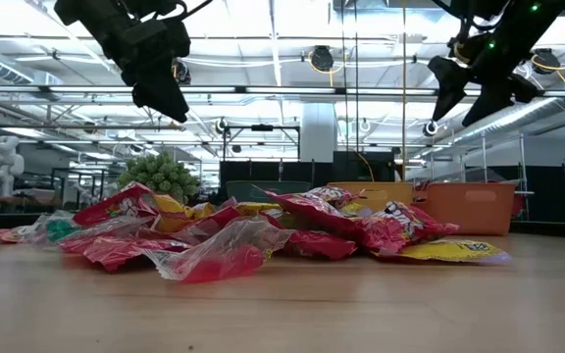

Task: Sort candy
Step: Put the red candy into the orange organizer bin

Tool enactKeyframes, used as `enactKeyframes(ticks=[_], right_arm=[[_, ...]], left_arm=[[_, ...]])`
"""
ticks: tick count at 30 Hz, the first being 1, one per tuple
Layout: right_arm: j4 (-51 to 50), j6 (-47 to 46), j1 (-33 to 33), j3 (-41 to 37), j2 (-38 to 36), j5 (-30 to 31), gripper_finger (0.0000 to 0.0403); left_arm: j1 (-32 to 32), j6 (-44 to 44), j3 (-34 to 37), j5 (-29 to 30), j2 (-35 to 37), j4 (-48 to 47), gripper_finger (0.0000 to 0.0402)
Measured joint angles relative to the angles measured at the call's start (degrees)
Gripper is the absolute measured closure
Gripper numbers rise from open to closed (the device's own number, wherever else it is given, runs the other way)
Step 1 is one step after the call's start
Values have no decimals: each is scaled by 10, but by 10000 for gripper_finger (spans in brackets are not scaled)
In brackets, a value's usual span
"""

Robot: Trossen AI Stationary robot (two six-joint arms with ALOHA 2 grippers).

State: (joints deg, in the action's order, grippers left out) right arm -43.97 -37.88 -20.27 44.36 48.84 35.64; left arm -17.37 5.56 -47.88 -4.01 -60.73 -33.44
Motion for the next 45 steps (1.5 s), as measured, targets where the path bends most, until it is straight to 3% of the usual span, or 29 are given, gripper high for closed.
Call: enactKeyframes(ticks=[4, 11, 19, 28, 41, 45], right_arm=[[0, -2, 0, 0, 0, -13, 89], [31, 39, 12, 0, 0, -131, 89], [168, 74, 101, 1, 38, -235, 89], [250, 204, 210, 1, 187, -256, 89], [274, 147, 234, 1, 429, -254, 90], [283, 129, 246, 4, 481, -259, 118]], left_arm=[[0, 0, 0, 0, 0, 0, 210], [0, 0, 0, 0, 0, 0, 210], [0, 0, 0, 0, 0, 0, 210], [0, 0, 0, 0, 0, 1, 210], [0, 0, 0, 0, 0, 1, 210], [0, 0, 0, 0, 0, 1, 210]])
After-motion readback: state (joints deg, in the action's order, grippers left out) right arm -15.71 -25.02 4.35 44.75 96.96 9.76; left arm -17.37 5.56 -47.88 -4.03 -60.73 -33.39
